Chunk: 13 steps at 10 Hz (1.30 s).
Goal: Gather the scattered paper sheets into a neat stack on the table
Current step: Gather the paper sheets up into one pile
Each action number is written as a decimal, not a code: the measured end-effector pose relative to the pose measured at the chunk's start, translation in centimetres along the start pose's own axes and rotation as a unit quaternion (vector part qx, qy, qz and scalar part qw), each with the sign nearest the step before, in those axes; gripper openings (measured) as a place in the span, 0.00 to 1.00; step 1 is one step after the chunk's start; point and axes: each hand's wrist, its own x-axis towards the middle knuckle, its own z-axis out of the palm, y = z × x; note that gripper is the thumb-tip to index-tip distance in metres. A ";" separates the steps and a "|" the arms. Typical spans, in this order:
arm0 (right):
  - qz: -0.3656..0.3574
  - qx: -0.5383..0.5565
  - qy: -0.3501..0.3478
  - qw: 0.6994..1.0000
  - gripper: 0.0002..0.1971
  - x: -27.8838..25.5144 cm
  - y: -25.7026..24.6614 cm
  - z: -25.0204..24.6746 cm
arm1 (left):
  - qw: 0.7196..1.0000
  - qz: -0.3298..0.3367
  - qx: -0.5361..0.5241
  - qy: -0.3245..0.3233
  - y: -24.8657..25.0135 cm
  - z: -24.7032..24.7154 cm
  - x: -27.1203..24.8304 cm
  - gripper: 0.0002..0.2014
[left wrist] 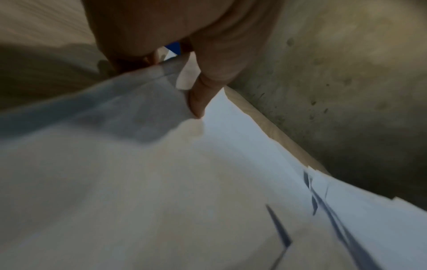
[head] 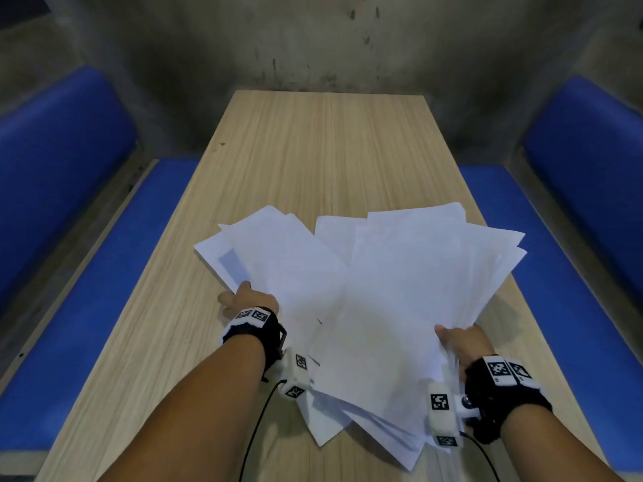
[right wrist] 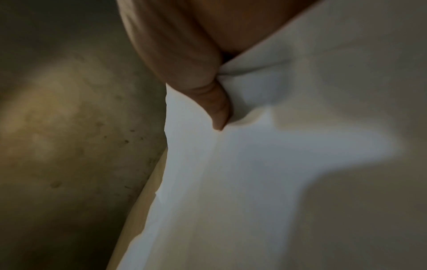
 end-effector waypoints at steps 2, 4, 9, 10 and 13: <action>0.011 -0.007 -0.010 1.000 0.08 0.7 0.6 0.6 | 0.986 0.114 -0.121 0.014 -0.7 -0.9 0.7 0.27; 0.013 0.076 -0.077 0.994 0.51 6.8 6.4 0.2 | 0.969 0.217 -0.061 -0.103 -0.9 -2.9 1.2 0.41; -0.108 0.015 -0.027 0.994 0.24 -1.5 -2.3 5.2 | 0.970 0.167 0.010 -0.175 2.0 3.2 -4.4 0.33; -0.104 0.114 0.017 0.988 0.35 -2.0 -2.2 5.4 | 0.968 0.124 -0.057 -0.210 1.7 3.2 -3.9 0.42; -0.201 0.138 -0.014 0.970 0.16 -4.6 -5.1 3.6 | 0.929 0.211 -0.187 -0.242 2.2 -2.2 -5.3 0.15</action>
